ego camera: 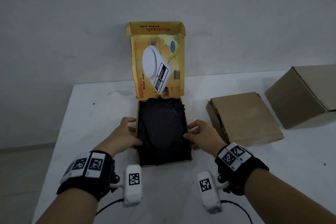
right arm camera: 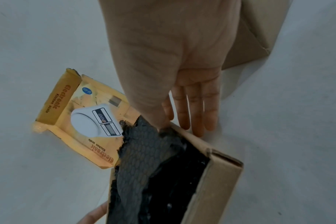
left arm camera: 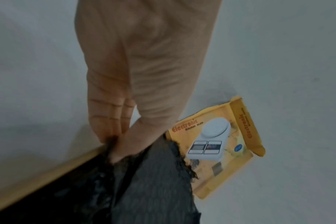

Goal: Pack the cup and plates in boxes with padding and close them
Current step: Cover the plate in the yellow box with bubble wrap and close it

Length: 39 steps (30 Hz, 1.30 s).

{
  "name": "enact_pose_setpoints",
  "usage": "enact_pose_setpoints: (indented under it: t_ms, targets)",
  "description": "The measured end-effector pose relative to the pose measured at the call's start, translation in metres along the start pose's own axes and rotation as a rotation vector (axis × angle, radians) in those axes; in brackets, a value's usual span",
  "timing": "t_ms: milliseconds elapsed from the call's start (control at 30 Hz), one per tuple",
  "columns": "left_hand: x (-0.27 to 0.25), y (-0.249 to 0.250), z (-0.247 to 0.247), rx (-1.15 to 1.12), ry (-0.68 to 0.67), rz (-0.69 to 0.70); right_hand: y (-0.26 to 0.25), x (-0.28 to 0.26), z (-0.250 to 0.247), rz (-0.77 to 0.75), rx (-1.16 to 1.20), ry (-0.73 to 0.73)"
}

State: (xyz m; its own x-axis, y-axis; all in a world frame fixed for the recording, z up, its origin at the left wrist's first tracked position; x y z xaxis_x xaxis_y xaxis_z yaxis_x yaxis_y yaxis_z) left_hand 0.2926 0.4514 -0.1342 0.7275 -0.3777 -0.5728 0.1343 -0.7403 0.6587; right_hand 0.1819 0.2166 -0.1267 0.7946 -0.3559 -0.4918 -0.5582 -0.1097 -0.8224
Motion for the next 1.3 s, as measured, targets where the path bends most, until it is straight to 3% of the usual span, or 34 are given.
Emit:
enact_pose_setpoints:
  t_ms: [233,400,500,633,833,933,1100,1167,1300]
  targets:
    - [0.001,0.001,0.007,0.064,-0.016,-0.012,-0.003,0.001,0.005,-0.016,-0.073,0.075]
    - [-0.002,0.004,0.000,0.006,-0.075,-0.017,-0.005,0.003,0.004,0.033,-0.072,0.028]
    - [-0.006,0.001,0.000,-0.101,-0.128,-0.068,-0.022,0.014,-0.009,-0.020,-0.103,0.111]
    - [-0.008,0.003,0.004,-0.049,-0.193,-0.070,-0.050,0.030,-0.017,-0.119,-0.126,0.166]
    - [0.001,0.007,0.011,0.091,-0.170,-0.050,-0.066,0.034,0.005,-0.259,-0.599,0.143]
    - [0.004,0.006,0.011,0.165,-0.174,-0.036,-0.065,0.036,0.013,-0.228,-0.696,0.115]
    - [0.009,0.004,0.004,0.074,-0.231,-0.069,-0.090,0.049,-0.006,-0.269,-0.483,0.213]
    - [0.015,0.005,-0.003,-0.026,-0.152,-0.093,-0.104,0.060,-0.014,-0.298,-0.371,0.247]
    - [0.020,0.014,-0.010,-0.189,-0.040,-0.107,-0.115,0.079,-0.018,-0.179,0.055,0.187]
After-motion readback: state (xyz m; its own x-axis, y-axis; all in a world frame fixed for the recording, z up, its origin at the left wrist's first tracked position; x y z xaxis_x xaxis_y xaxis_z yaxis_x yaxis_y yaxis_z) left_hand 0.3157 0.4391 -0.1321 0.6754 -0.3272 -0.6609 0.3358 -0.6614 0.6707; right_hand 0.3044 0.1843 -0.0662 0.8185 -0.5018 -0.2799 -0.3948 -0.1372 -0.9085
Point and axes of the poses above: each hand's wrist, its own x-axis towards the middle knuckle, its own z-axis out of the palm, y = z × x, the point moved 8 cm from there along x, towards the middle knuckle, and after that the axes turned 10 degrees about x, right-handed, at the moved point
